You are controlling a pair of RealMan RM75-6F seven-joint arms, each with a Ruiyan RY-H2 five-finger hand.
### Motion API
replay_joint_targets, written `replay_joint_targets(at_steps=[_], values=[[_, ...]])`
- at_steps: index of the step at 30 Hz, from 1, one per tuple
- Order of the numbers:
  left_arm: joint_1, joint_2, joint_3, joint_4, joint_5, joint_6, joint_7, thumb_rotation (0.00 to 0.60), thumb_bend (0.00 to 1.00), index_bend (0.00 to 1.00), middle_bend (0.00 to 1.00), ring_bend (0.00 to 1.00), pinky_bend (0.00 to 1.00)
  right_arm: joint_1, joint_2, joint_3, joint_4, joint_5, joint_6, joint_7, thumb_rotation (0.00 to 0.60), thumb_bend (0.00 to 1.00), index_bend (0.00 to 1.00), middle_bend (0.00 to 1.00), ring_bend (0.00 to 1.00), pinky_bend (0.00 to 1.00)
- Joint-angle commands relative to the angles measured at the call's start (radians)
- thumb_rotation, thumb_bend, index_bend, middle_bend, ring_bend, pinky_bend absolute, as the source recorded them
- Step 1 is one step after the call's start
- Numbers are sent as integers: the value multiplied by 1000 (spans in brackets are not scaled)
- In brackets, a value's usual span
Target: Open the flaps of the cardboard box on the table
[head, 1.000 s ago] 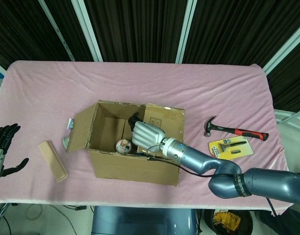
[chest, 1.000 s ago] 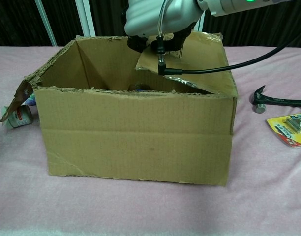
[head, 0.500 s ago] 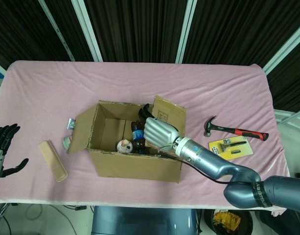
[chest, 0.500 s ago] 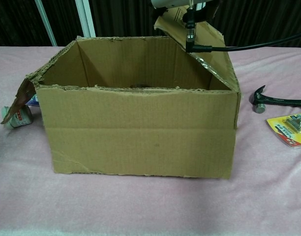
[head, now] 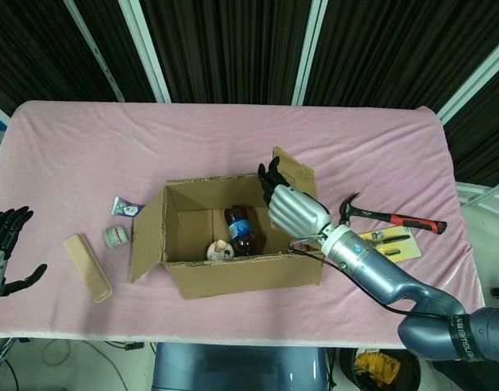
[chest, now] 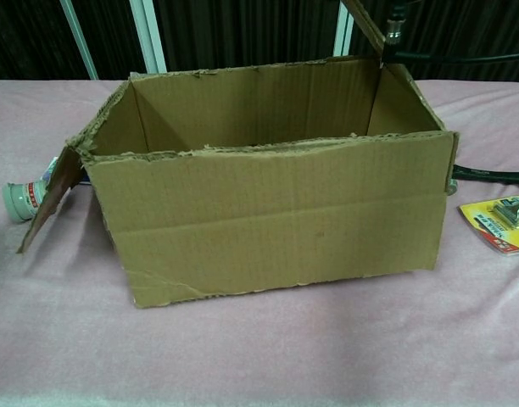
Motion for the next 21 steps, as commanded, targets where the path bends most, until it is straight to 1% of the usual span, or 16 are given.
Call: replay_joint_targets(at_steps=[1, 6, 14, 18, 21], values=[[0, 0, 0, 0, 0, -1, 1, 600, 224, 21, 58, 0, 38, -13, 19, -4, -1, -13, 8, 10, 600, 423, 302, 251, 114, 229], [0, 0, 0, -1, -1, -4, 2, 600, 224, 21, 58, 0, 38, -30, 41, -2, -5, -29, 16, 32, 600, 408, 282, 238, 110, 229], [0, 1, -1, -3, -5, -10, 8, 600, 224, 21, 58, 0, 38, -71, 87, 3, -19, -89, 18, 91, 600, 339, 234, 200, 99, 227], [0, 2, -2, -4, -5, -14, 9, 600, 224, 21, 58, 0, 38, -92, 103, 4, -34, -124, 19, 117, 600, 311, 214, 180, 93, 227], [-1, 2, 0, -5, -3, -17, 13, 600, 224, 21, 58, 0, 38, -113, 118, -4, -54, -170, 18, 129, 600, 301, 207, 174, 93, 227]])
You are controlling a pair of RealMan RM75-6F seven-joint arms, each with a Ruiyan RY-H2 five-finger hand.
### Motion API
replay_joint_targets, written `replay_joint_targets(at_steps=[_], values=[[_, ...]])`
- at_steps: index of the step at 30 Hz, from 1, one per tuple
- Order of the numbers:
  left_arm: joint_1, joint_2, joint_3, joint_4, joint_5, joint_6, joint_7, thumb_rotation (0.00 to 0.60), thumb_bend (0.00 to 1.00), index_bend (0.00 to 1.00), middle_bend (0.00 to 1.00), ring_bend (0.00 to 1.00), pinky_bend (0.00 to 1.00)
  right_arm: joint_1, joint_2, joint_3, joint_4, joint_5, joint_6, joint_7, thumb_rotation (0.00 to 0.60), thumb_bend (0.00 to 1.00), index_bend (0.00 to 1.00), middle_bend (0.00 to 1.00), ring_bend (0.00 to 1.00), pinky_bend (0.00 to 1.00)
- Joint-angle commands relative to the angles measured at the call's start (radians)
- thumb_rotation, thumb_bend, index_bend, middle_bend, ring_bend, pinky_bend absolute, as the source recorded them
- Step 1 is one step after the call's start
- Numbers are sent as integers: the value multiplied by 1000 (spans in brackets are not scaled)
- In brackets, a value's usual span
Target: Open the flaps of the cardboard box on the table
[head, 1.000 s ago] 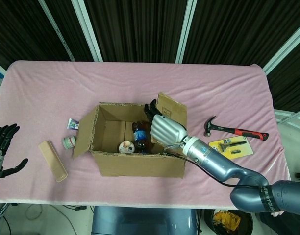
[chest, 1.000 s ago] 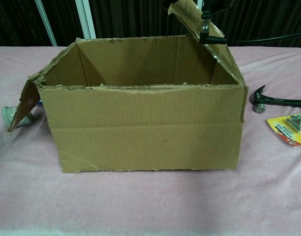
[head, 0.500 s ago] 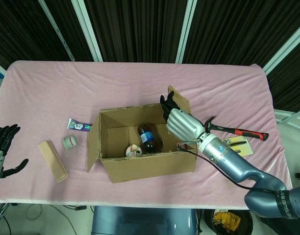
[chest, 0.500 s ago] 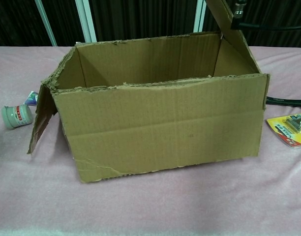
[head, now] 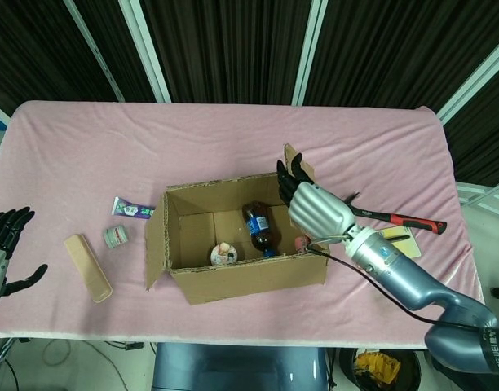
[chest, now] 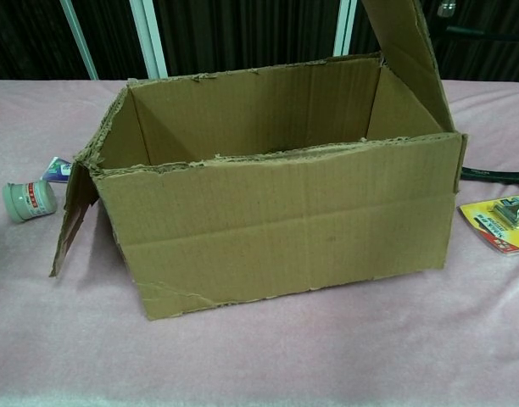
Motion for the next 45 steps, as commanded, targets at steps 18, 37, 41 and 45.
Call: replay_joint_targets(at_steps=[18, 37, 41, 45], values=[[2, 2, 0, -4, -1, -4, 12, 600, 224, 21, 58, 0, 29, -121, 118, 13, -55, -165, 15, 34, 600, 245, 131, 102, 37, 224], [3, 3, 1, -11, 3, -7, 26, 600, 224, 21, 57, 0, 29, -285, 215, 33, 87, -166, 11, 162, 600, 224, 70, 72, 23, 224], [4, 2, 1, -10, 3, -5, 28, 600, 224, 21, 57, 0, 29, -316, 198, 28, 119, -183, 3, 202, 600, 191, 27, 61, 23, 224], [5, 2, 0, -10, 0, -5, 31, 600, 224, 21, 57, 0, 29, -349, 170, 25, 148, -204, 17, 231, 600, 187, 13, 61, 23, 224]])
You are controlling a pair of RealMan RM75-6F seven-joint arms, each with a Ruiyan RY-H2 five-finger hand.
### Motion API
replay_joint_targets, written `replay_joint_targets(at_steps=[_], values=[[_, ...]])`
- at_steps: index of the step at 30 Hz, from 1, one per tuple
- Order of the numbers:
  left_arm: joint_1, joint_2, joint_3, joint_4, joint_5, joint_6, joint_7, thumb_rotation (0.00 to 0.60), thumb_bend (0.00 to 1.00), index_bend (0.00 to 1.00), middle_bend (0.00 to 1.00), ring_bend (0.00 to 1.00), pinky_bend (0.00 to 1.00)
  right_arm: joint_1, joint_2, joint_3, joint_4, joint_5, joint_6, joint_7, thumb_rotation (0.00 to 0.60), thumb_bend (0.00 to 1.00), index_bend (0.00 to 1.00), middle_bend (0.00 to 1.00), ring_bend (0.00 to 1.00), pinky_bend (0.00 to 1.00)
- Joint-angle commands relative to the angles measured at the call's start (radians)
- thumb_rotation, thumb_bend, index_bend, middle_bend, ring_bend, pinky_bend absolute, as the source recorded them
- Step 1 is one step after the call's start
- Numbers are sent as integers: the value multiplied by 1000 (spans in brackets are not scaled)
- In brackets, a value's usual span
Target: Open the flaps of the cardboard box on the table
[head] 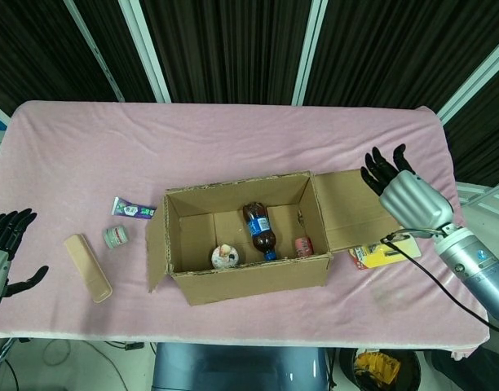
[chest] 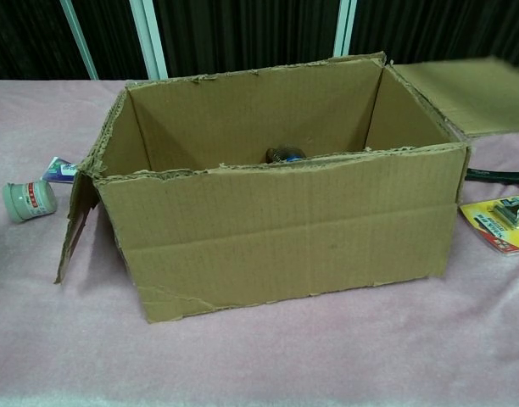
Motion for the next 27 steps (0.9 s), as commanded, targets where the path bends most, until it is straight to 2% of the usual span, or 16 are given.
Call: replay_joint_targets(at_steps=[1, 3, 9, 13, 15, 19, 27], values=[[0, -1, -1, 1, -1, 0, 3, 600, 224, 21, 57, 0, 29, -28, -24, -1, 22, -16, 18, 20, 600, 187, 11, 61, 23, 224], [0, -2, -2, 3, -2, 1, 6, 600, 224, 21, 57, 0, 29, -50, -43, 7, 30, -12, 47, 44, 600, 187, 11, 61, 23, 224], [6, -9, -13, 3, -25, 5, 33, 600, 219, 21, 51, 0, 23, -191, -167, 53, 0, 75, 280, 233, 600, 186, 1, 61, 24, 224], [10, -17, -23, 4, -39, 14, 59, 600, 183, 21, 33, 0, 6, -289, -261, 67, -31, 117, 414, 381, 600, 187, 0, 47, 11, 224], [12, -24, -29, 7, -53, 14, 85, 600, 165, 20, 21, 0, 0, -375, -336, 53, -46, 135, 499, 505, 600, 186, 0, 24, 1, 224], [13, -35, -34, 10, -61, 15, 124, 600, 146, 5, 3, 0, 0, -502, -467, -1, 34, 74, 617, 660, 598, 185, 0, 2, 0, 224], [11, -49, -36, 20, -65, 10, 162, 600, 142, 0, 0, 0, 0, -591, -592, -32, 234, -7, 694, 757, 597, 186, 0, 0, 0, 224]])
